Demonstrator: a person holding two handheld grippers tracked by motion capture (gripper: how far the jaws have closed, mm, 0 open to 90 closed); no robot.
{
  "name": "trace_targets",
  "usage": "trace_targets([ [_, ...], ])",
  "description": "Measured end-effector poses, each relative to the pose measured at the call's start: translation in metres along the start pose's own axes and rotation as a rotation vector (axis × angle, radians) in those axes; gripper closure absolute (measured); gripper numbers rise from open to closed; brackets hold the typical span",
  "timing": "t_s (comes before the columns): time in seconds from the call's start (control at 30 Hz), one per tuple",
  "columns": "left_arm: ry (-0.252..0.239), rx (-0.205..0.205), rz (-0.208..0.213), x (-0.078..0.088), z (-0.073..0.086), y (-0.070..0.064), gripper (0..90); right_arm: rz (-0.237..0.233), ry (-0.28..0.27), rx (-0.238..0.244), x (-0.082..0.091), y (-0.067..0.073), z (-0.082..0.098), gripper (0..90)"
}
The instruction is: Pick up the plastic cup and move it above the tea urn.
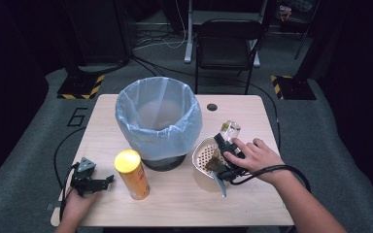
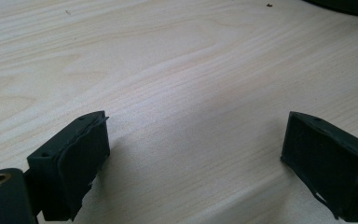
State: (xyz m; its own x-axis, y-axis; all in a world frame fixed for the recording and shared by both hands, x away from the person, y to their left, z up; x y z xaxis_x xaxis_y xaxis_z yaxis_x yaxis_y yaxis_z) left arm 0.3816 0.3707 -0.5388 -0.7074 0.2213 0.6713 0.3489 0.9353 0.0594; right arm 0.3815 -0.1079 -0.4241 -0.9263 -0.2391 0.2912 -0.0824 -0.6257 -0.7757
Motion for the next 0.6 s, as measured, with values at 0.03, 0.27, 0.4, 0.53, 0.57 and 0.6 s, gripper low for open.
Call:
trace_targets([
  [0.03, 0.001, 0.000, 0.001, 0.0001, 0.0000, 0.0000, 7.2, -0.003, -0.004, -0.006, 0.0002, -0.0001, 0.0001, 41.1],
  [0.27, 0.000, -0.001, 0.000, 0.0000, 0.0000, 0.0001, 7.2, -0.002, -0.024, -0.011, 0.0026, -0.0028, -0.0004, 40.8],
  [0.4, 0.001, 0.000, 0.001, 0.0001, 0.0000, 0.0000, 7.2, 0.004, -0.023, -0.009, 0.0032, -0.0025, -0.0003, 40.7],
  [0.53, 0.000, 0.001, 0.001, 0.0000, 0.0000, 0.0000, 7.2, 0.009, -0.022, -0.008, 0.0033, -0.0016, -0.0008, 40.7],
  [0.57, 0.000, 0.000, 0.000, 0.0000, 0.0000, 0.0000, 7.2, 0.003, -0.026, -0.007, 0.0032, -0.0016, -0.0010, 40.8],
  [0.6, 0.002, 0.001, 0.001, 0.0001, -0.0001, 0.0000, 7.2, 0.009, -0.023, -0.005, 0.0032, -0.0016, -0.0012, 40.8],
])
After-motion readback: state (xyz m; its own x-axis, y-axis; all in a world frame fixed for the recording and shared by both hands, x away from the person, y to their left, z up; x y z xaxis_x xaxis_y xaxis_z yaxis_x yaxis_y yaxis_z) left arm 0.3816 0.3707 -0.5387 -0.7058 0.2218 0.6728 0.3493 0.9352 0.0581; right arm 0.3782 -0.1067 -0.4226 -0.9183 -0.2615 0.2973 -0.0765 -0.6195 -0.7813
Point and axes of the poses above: each handheld gripper's, and its own axes: x roughly backward along the jaws, z roughly out of its underside, y roughly to its left, the point moved 1 cm from there along -x, roughly forward along the jaws, and after that the axes turned 6 degrees about -z, right-handed, at the moved point
